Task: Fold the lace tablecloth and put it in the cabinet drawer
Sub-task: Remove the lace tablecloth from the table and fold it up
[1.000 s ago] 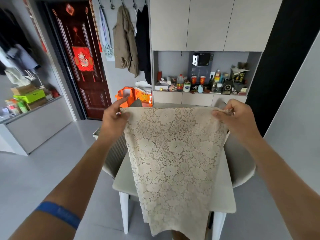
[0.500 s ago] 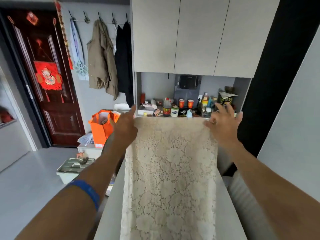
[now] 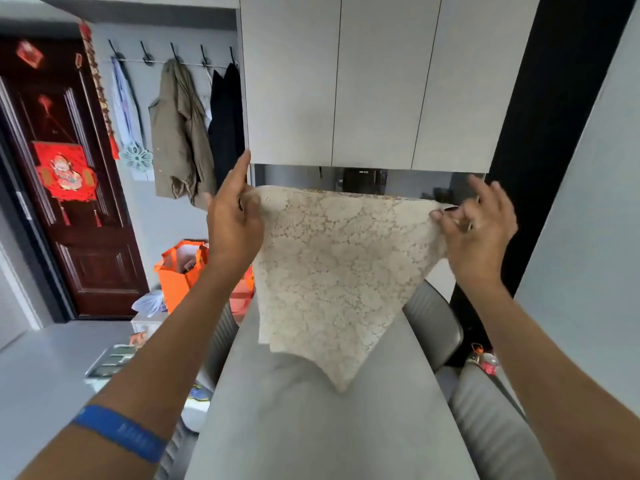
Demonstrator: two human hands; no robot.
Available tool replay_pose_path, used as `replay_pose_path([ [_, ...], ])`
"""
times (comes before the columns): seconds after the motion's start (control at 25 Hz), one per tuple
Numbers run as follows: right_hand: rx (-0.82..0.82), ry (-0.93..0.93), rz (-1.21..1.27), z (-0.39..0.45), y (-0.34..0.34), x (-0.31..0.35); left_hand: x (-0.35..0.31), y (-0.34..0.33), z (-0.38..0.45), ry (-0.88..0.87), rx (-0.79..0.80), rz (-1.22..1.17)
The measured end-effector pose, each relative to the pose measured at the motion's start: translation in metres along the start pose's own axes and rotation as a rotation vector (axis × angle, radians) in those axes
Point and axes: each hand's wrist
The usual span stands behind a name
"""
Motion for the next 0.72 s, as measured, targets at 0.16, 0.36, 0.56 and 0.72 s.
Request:
replay_pose_path([
  [0.16, 0.234, -0.074, 0.135, -0.071, 0.048, -0.038, 0.017, 0.039, -0.101, 0.079, 0.143, 0.108],
  [0.36, 0.898, -0.205, 0.230, -0.181, 0.137, -0.105, 0.016, 0.110, -0.273, 0.339, 0.458, 0.263],
  [0.56, 1.283, -0.390, 0.138, -0.265, 0.214, -0.151, -0.016, 0.152, -0.377, 0.522, 0.690, 0.326],
  [0.72, 1.301, -0.464, 0.097, -0.275, 0.236, -0.157, -0.044, 0.151, -0.389, 0.524, 0.731, 0.416],
])
Point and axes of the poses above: each hand's wrist, its own z-axis towards the middle knuckle, its own y-axis out of the back of the hand, x = y × z, and after that the axes turned 13 degrees about -x, right-handed
